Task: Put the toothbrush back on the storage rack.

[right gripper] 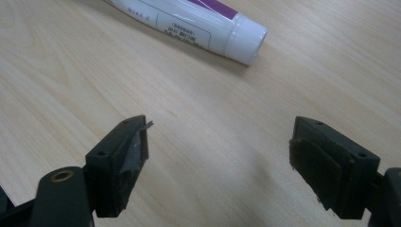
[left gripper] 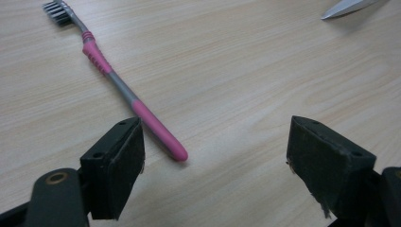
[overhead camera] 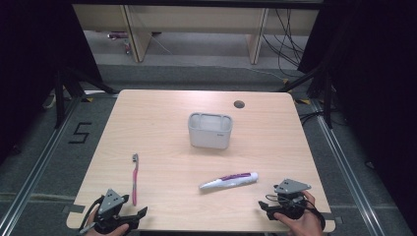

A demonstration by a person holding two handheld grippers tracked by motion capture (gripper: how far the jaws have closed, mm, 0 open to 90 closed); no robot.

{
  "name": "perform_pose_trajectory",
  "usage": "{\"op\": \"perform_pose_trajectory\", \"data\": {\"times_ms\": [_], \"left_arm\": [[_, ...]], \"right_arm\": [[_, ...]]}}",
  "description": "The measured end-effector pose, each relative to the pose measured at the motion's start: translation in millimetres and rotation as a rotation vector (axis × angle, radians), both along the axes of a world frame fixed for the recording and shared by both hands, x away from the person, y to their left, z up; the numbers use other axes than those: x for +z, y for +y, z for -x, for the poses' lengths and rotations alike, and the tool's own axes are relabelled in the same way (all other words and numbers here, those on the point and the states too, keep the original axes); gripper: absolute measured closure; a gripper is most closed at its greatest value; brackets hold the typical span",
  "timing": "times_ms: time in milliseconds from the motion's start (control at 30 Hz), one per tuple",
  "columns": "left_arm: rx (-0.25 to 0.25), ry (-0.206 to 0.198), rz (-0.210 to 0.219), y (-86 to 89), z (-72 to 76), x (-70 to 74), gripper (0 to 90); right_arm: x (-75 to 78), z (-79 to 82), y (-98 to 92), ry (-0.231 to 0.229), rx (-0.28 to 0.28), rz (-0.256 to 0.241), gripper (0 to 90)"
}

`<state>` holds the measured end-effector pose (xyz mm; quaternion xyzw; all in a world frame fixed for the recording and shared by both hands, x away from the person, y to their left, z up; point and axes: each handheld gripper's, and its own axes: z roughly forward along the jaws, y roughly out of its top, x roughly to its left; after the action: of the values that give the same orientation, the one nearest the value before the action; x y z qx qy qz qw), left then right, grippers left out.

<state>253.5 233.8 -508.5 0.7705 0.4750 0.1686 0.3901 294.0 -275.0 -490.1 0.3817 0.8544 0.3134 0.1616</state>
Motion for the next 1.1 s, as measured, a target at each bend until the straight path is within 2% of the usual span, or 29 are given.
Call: {"op": "perform_pose_trajectory", "data": {"times_ms": [67,200,300,367,433,500,533,633,700,733,800,833,867,1100], "left_arm": [[-0.010,0.006,-0.029,2.8,-2.4,0.4,20.9],[0.006,-0.001,-0.028,5.2,-6.2,1.9,23.5],[0.024,0.012,-0.062,9.3,-12.7,4.0,26.3],[0.029,0.014,-0.065,10.4,-14.6,4.6,27.4],[0.031,0.023,-0.090,13.8,-19.8,5.9,28.9],[0.042,0.033,-0.078,12.0,-22.0,3.7,29.9],[0.022,0.046,-0.095,13.4,-23.1,3.7,30.7],[0.018,0.054,-0.100,12.4,-25.7,3.7,32.7],[0.031,0.046,-0.086,10.8,-27.3,3.1,34.1],[0.015,0.056,-0.112,12.0,-29.7,3.8,34.6],[0.004,0.065,-0.122,11.9,-33.9,4.5,36.7],[-0.014,0.075,-0.141,13.3,-35.9,6.5,36.7],[0.001,0.063,-0.158,13.0,-39.0,7.2,38.9],[0.003,0.079,-0.157,14.2,-43.7,6.2,42.7]], "right_arm": [[0.4,0.2,0.2,0.005,0.000,-0.002,21.2],[0.0,1.7,1.3,0.014,-0.014,-0.009,21.4],[-0.3,0.1,-0.7,-0.002,-0.001,-0.003,21.6],[-0.1,0.3,-1.0,0.004,-0.001,-0.001,21.7],[0.8,1.6,-1.3,0.009,-0.014,-0.002,21.7],[0.2,2.7,-0.2,0.024,-0.020,-0.013,21.8],[0.5,2.0,-0.9,-0.003,-0.006,-0.001,21.8],[0.5,2.9,0.4,0.008,-0.006,-0.001,21.8],[0.4,2.9,0.5,0.011,-0.004,0.002,21.9],[-0.4,3.2,1.6,0.017,-0.006,-0.008,21.8],[0.1,3.3,1.5,0.020,0.003,-0.003,21.8],[0.1,3.3,1.5,0.020,0.003,-0.003,21.8],[-0.8,2.8,1.8,-0.001,0.013,0.009,21.8],[-2.5,4.1,3.7,0.021,0.022,0.007,21.8]]}}
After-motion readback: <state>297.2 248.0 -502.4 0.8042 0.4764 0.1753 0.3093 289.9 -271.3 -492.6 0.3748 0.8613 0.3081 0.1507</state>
